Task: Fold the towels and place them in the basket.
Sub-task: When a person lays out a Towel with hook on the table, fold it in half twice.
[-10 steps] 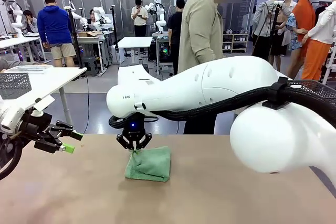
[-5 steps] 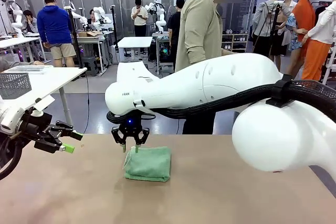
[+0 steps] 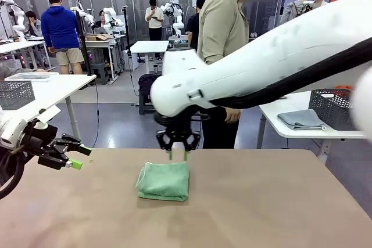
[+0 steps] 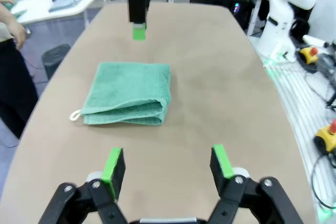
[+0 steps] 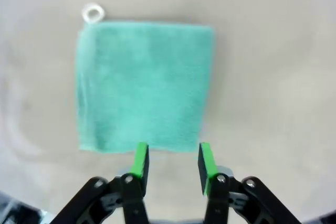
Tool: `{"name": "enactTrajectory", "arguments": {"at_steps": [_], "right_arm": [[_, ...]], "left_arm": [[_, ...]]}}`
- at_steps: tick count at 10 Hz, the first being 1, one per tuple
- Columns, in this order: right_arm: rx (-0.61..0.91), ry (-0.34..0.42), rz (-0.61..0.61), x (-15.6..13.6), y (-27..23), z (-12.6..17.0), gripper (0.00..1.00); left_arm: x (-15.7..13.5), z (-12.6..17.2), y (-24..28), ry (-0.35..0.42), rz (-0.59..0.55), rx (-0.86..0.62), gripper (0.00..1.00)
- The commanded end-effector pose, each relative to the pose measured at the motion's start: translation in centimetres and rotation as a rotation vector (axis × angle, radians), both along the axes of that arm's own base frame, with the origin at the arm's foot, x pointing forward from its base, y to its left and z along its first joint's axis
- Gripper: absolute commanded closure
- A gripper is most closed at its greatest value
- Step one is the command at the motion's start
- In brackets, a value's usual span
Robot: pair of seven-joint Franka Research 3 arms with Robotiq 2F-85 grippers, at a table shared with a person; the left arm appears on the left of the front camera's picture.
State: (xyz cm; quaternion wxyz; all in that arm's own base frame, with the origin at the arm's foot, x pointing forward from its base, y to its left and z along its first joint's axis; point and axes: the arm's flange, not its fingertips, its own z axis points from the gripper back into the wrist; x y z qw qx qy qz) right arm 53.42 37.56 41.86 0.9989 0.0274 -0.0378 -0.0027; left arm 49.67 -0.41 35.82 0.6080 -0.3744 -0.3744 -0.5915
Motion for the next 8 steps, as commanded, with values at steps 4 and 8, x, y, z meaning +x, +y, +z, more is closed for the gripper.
{"name": "enactTrajectory", "arguments": {"at_steps": [4,8], "right_arm": [[0.070,-0.088,-0.019,-4.1,-7.1,0.8,0.51],[0.040,-0.080,-0.046,-3.6,-6.6,1.3,0.51]], "left_arm": [[-0.1,0.2,0.1,0.011,-0.008,-0.001,0.17],[-0.1,0.2,0.1,0.011,-0.008,-0.001,0.17]]}}
